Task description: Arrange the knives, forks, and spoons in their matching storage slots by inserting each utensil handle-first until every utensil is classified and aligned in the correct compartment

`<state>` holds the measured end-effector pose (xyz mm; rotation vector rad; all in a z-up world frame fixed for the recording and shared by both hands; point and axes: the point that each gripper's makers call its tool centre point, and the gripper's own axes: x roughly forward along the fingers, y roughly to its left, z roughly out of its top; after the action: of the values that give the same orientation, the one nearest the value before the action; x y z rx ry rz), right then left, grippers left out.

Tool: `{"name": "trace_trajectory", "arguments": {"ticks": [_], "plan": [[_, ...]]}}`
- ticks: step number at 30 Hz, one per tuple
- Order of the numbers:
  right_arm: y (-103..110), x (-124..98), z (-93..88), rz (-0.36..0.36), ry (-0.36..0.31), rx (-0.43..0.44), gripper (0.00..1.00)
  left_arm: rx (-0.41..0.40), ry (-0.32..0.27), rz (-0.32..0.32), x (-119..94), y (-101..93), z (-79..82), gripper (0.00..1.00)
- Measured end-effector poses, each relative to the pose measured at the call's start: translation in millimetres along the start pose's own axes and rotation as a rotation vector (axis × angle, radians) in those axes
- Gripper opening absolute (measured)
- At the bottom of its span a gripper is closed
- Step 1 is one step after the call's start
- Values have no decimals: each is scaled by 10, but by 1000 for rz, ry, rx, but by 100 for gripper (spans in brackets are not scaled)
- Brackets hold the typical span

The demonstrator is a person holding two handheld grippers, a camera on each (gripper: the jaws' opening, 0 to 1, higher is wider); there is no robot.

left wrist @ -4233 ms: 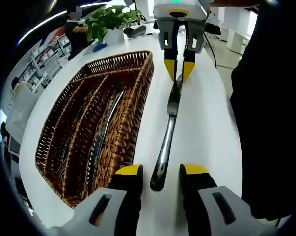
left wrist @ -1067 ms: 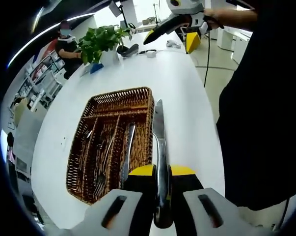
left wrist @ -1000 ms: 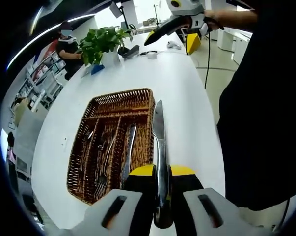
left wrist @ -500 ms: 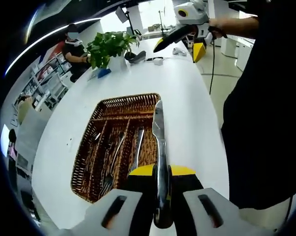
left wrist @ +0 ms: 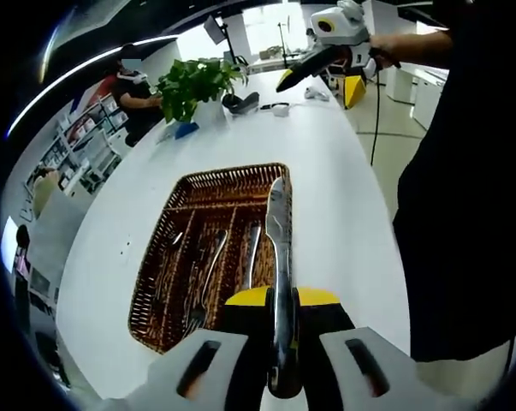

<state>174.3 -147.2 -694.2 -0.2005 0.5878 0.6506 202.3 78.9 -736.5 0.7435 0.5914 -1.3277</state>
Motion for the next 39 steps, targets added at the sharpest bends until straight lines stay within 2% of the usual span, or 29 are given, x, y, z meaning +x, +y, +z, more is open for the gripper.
{"name": "trace_trajectory", "arguments": {"ticks": [10,23,39], "plan": [[-27,17,-49,-15,30,15,95,-10,-22,-19,81,110,-18,6],[-131,67,-47,-42,53,40,95,-24,-33,-57,190,229,-117,7],[-166,82,-171,-44,91,81,94,-61,-3,-118,494,233,-388,7]]}}
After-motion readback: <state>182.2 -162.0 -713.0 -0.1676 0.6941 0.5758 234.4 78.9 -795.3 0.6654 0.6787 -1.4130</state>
